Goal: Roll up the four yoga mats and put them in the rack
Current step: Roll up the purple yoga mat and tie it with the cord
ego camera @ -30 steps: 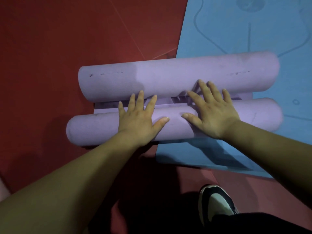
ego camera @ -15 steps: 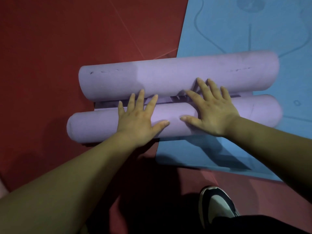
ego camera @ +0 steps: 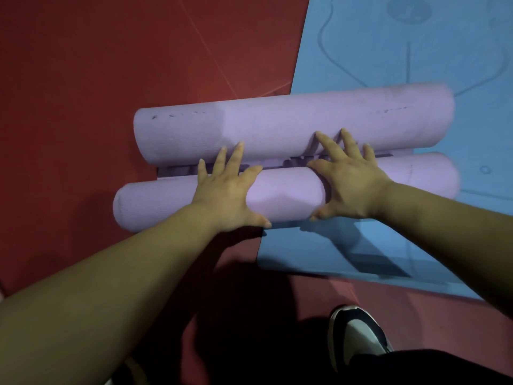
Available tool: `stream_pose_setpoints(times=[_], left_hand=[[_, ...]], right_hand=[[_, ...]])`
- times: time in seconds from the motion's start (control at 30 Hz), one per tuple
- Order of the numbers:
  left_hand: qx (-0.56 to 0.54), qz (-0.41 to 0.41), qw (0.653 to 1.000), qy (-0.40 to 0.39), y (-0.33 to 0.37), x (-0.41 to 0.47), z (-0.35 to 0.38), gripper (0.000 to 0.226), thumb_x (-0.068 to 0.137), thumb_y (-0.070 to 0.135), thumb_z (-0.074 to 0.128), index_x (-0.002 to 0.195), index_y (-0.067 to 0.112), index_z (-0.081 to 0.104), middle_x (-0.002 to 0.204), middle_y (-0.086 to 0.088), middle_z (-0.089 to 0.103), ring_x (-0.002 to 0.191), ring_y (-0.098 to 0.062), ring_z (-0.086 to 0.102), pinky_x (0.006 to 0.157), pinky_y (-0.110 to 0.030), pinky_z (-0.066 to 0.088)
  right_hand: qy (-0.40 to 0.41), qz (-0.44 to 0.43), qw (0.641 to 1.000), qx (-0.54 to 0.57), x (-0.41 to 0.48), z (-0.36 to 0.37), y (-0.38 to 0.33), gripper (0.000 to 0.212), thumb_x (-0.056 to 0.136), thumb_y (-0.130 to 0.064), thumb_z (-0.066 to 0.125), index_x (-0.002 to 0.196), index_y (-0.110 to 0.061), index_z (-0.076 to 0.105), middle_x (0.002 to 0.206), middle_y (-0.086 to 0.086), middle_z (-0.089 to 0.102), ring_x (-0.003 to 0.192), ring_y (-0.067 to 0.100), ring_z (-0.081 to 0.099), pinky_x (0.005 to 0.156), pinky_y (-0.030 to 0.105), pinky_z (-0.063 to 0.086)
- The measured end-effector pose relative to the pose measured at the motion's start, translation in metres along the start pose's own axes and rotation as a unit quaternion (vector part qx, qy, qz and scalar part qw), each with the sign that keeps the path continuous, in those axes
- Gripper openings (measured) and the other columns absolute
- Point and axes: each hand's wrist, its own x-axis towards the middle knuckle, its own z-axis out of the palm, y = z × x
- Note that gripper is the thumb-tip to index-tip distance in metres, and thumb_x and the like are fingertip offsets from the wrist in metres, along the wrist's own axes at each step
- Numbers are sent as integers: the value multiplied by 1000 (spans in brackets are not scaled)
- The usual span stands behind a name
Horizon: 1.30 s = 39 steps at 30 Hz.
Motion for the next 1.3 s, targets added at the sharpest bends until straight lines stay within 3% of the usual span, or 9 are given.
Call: stream_pose_setpoints(times=[0.27,0.43,0.53,0.63,0.7,0.8,0.97,1.2,1.3], left_hand=[[-15,32,999,32,-4,-10,-8,110,54,84,73,149,42,35,169,4,-14,155,-28,-16,117,-71,-4],[-54,60,997,4,3,-45,-1,105,51,87,70,142,43,46,169,8,-12,153,-28,-22,118,-68,-7],[-54,62,997,-7,8,-67,11,106,50,88,72,143,43,45,168,9,-13,152,-27,-25,118,-67,-10],[-62,75,995,21,9,-82,25,107,49,86,74,142,39,50,170,5,-6,154,-30,-20,117,-70,-8],[-64,76,995,24,12,-88,32,108,48,88,74,142,39,51,170,5,-7,154,-29,-21,117,-70,-9],[-75,65,995,8,16,-87,36,107,48,89,71,141,42,49,169,9,-13,151,-26,-29,117,-68,-11],[-67,56,996,-10,15,-81,37,111,48,93,62,145,42,42,166,12,-22,149,-24,-35,116,-70,-11],[-41,46,992,105,17,-90,52,103,60,81,61,148,32,42,171,-1,5,157,-29,-6,115,-75,5],[-31,49,988,145,18,-87,57,101,65,87,49,146,28,48,169,-5,14,157,-31,5,114,-75,8]], right_hand=[[20,-24,999,26,-11,-14,-6,99,48,-79,78,136,-38,56,167,-7,-7,152,44,-10,111,77,17],[-40,-37,997,61,-48,-9,-16,97,45,-82,76,132,-42,57,166,-8,-12,152,39,-15,115,72,11],[-13,-43,998,40,-73,6,-27,100,41,-88,66,129,-40,60,162,5,10,149,38,7,115,63,20],[13,-37,998,44,-89,20,-33,106,41,-91,58,129,-33,62,129,6,40,116,33,40,94,48,40],[10,-46,998,35,-92,26,-36,105,44,-91,60,129,-30,62,115,4,44,102,29,45,84,44,45],[-11,-36,999,28,-92,36,-40,107,49,-88,67,137,-29,55,121,3,44,108,29,44,90,45,45],[13,-51,998,30,-92,47,-33,112,52,-93,56,142,-27,49,120,1,44,109,27,44,92,46,44],[-22,-76,992,101,-68,37,-18,111,52,-93,58,145,-34,45,128,-2,44,119,25,44,104,42,42],[-26,-82,990,113,-61,37,-15,111,51,-93,58,146,-37,44,125,-3,44,118,24,43,105,40,41]])
